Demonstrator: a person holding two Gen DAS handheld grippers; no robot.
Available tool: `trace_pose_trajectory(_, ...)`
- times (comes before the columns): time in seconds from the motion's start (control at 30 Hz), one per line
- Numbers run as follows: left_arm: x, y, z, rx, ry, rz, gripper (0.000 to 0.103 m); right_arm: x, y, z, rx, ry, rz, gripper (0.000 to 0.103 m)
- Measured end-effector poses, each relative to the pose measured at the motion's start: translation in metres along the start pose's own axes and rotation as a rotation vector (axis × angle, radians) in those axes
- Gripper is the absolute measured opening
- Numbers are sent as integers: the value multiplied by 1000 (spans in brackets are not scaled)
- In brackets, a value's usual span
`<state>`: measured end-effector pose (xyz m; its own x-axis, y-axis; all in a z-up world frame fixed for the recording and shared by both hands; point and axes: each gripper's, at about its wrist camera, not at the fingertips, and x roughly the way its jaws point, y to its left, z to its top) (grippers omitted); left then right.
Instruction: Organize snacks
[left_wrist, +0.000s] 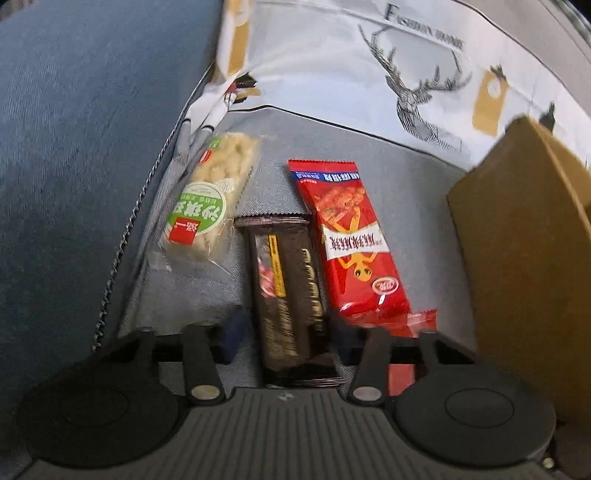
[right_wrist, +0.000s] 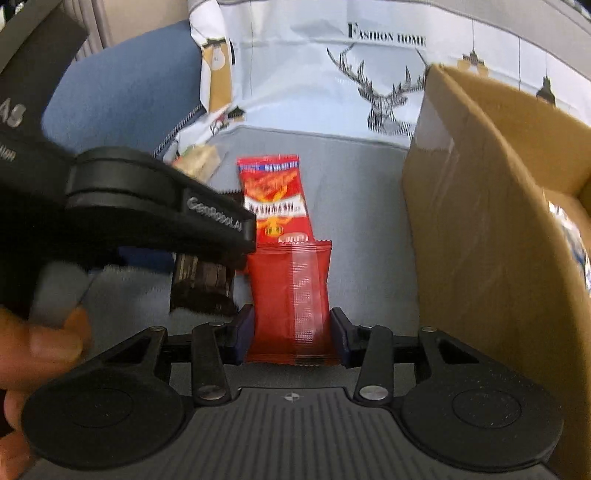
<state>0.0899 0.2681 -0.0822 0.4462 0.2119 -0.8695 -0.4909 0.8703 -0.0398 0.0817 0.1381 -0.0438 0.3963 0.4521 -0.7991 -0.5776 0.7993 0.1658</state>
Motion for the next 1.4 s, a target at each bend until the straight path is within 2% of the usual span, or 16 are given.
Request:
trace_pose_trajectory(0.13,-9,10,-8,-18,10,-2,41,-2,3,-5,-25,30,-1,45)
trace_pose_trajectory(0.27,-30,21,-22,-27,15,-29,41,-10,6,-3,-58,123,79,45)
trace_pose_trajectory(0.37,-49,26,-32,-24,10,-52,40,-29,8,-8,-93,129,89,45)
trace_pose_trajectory(0.53,-81,34,-60,-49,13,-93,38,-63,-2,-22,-57,167,146,45)
trace_pose_trajectory(0.67,-99,27,-85,-33,16,-117,38,-90,-5,-37,-65,147,187,45)
trace_pose_trajectory(0.87,-96,15,-108,-9,62,-107,39,-93,-1,-70,-129,100,168,45)
trace_pose_trajectory(1.0,-90,17,-108,-16,88,-83,39,-81,2,-76,-175,93,140,47)
trace_pose_trajectory(1.13,-86,16,-106,-15,99,-65,42,-71,-5,-76,-131,109,149,53)
trace_pose_trajectory(1.27,-84,9,-105,22,99,-51,46,-69,-7,-75,-121,108,175,58)
trace_pose_trajectory(1.4,-81,2,-108,63,106,-20,47,-66,-4,-77,-143,103,168,58)
